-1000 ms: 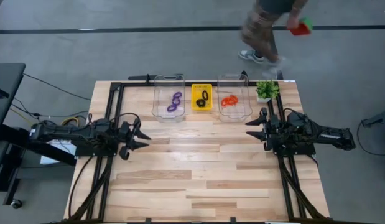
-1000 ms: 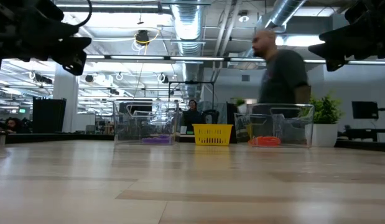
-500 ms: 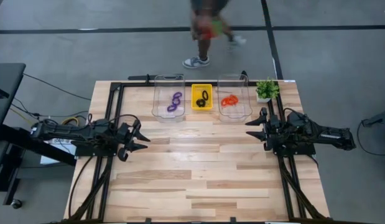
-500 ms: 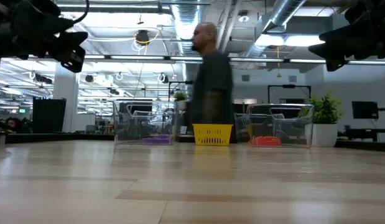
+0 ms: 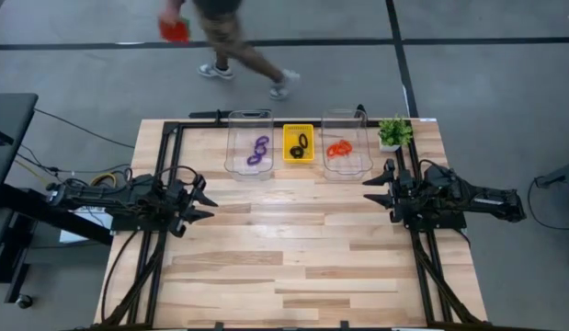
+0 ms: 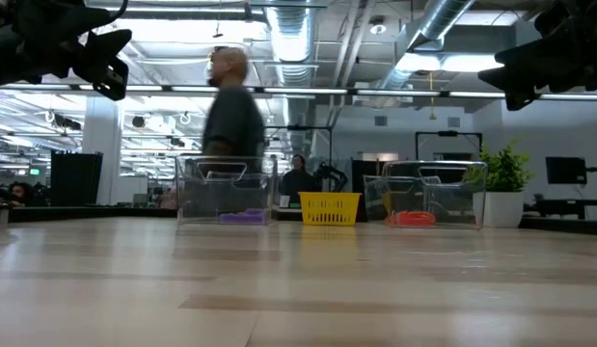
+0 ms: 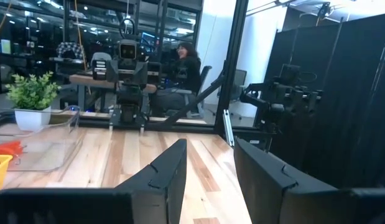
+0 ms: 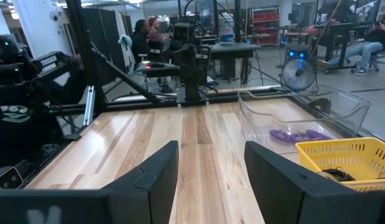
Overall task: Sort spring keychains
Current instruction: Return to Home Position
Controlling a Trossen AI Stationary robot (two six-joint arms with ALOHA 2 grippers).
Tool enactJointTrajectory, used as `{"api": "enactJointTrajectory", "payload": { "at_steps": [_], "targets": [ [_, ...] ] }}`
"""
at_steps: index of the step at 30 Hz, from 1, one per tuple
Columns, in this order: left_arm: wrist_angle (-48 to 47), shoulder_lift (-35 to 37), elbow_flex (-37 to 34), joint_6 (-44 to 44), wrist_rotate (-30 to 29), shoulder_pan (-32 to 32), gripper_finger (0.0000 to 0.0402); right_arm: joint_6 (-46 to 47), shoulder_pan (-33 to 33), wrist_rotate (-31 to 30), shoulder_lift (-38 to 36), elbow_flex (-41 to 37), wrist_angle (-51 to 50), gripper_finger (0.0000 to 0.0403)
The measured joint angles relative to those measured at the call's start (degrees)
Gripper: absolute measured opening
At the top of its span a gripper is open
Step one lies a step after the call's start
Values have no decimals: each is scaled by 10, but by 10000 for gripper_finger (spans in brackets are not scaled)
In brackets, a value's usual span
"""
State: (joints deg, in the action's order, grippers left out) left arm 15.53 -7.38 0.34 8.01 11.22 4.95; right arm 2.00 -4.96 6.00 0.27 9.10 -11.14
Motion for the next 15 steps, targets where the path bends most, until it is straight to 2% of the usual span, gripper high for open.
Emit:
{"api": "enactJointTrajectory", "payload": {
  "at_steps": [15],
  "targets": [
    [4,-2,0,0,0,0,131,0,0,0,0,0,0,176]
  ]
}}
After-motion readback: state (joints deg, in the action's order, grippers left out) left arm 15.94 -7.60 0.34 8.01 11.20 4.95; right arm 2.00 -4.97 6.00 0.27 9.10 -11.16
